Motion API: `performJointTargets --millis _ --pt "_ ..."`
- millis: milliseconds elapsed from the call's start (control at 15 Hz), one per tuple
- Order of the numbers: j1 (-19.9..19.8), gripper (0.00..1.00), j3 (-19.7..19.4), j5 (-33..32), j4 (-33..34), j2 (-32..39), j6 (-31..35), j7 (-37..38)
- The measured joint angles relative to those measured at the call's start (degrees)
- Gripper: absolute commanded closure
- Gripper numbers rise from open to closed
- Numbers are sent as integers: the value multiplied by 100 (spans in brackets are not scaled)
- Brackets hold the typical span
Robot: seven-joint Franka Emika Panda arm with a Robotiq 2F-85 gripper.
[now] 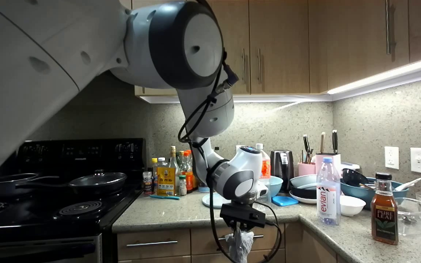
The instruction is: Put the towel on the counter
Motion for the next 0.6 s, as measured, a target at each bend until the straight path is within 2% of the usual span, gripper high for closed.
performJointTargets --millis 333,600 --pt "369 96 58 -37 -144 -476 862 -273" --pt "605 96 437 -142 -161 -611 1863 -433"
